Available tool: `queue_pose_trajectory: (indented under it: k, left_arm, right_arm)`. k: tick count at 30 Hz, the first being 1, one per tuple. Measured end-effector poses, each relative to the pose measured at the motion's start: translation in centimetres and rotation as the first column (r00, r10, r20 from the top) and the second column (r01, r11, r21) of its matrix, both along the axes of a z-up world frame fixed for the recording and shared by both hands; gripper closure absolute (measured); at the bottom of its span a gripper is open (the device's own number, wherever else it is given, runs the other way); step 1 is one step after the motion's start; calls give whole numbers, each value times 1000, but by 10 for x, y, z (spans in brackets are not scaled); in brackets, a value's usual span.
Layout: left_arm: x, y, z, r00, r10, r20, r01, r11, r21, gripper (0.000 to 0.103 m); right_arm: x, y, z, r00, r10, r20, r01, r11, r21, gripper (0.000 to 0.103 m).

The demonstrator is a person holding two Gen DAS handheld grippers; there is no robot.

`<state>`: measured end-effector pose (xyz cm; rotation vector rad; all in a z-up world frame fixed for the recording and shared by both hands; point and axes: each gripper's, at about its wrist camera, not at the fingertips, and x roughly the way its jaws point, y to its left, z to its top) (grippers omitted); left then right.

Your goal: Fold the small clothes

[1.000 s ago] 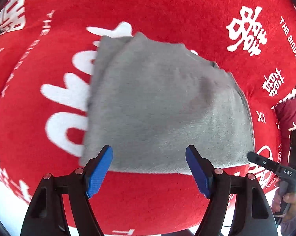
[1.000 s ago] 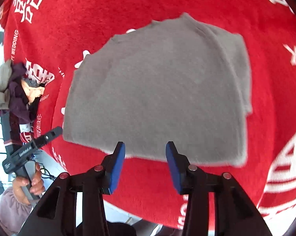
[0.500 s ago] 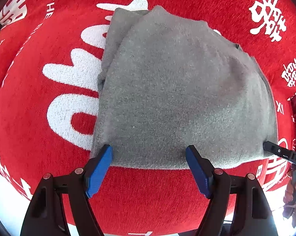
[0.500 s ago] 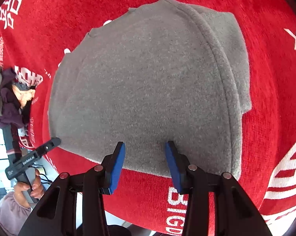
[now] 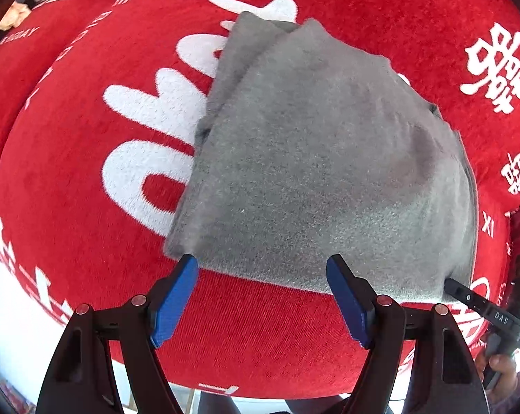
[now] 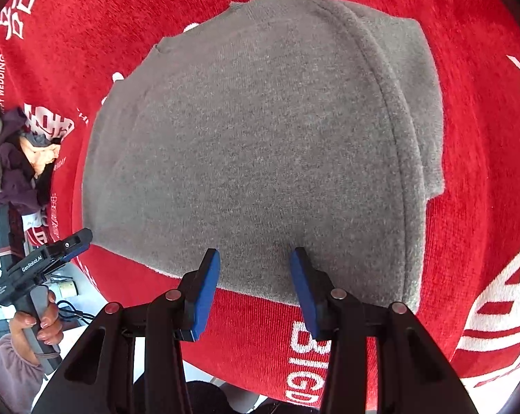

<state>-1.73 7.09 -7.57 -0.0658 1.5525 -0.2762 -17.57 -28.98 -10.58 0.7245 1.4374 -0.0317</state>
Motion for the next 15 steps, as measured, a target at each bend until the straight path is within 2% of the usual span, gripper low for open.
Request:
queue_pose_trajectory:
  k: [5,15]
  left_arm:
    - [0,6,6,998,67,-5,-67,998,7,25]
    - [-2,5,6,994,110,6,-110,994,23,25]
  right_arm:
    - [9,6,2,999,36,-24,-36,999,2,51]
    - [24,13,0,994,98,-40,-98,995,11,50]
